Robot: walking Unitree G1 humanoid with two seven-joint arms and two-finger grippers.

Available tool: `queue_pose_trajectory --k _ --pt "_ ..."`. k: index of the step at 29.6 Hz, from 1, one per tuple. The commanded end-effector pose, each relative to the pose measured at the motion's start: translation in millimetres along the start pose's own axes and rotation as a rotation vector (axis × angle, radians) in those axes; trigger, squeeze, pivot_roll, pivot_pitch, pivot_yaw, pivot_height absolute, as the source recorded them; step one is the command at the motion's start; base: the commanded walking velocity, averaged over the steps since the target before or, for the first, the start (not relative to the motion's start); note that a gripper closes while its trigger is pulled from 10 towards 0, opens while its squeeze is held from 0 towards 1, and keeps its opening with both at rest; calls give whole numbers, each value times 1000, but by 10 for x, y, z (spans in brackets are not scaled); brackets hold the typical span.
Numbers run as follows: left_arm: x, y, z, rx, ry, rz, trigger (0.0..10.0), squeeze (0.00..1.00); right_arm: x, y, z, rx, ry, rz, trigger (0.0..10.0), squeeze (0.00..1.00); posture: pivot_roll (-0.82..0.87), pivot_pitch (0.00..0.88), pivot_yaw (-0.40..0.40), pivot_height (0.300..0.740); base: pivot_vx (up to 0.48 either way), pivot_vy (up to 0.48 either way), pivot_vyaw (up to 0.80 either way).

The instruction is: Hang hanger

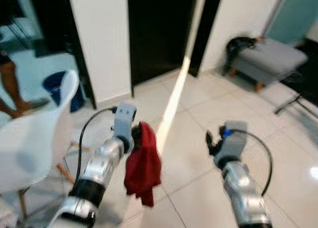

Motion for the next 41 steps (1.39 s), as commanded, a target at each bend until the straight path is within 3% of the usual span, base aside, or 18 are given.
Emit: queue_pose_trajectory --k 1,3,7,8,13,22,28,31,41 --pt "-13 69 19 40 7 -24 10000 0 -87 -20 15 3 32 12 10000 0 26 134 -58 740 0 0 -800" --pt "-110 209 78 124 20 -23 10000 0 -165 40 -5 42 61 23 10000 0 35 142 -94 740 0 0 -800" --pt "-147 263 112 157 27 -21 10000 0 -185 72 -24 65 69 31 10000 0 37 144 -99 740 0 0 -800" --pt "-176 311 180 183 17 15 10000 0 -179 122 -70 99 69 55 10000 0 52 142 -124 740 0 0 -800" --pt "-158 319 227 190 -12 14 10000 0 -163 167 -114 111 64 70 10000 0 53 136 -124 740 0 0 -800" --pt "-46 115 168 100 -68 -25 10000 0 -181 105 -125 59 54 26 10000 0 32 128 -88 740 0 0 -750" --pt "-7 5 134 44 -91 -20 10000 0 -277 15 -57 24 70 32 10000 0 16 121 -64 740 0 0 0" --pt "20 -62 130 5 -107 9 10000 0 -285 1 -24 15 60 21 10000 0 6 120 -54 740 304 0 0" --pt "-24 -146 134 -23 -108 -5 10000 0 -262 -16 -29 2 46 17 10000 0 4 126 -59 740 362 0 0"
Point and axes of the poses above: a point about 5 cm out from each wrist's last joint towards the gripper, its own z axis pointing back from the gripper into the wrist, its own x axis along the axis of the wrist's last joint, y = z × x, the point moved 3 cm from there along -z, pointing out of the wrist towards the gripper, and after that the axes turned 7 degrees about z, right-handed, at the moved point
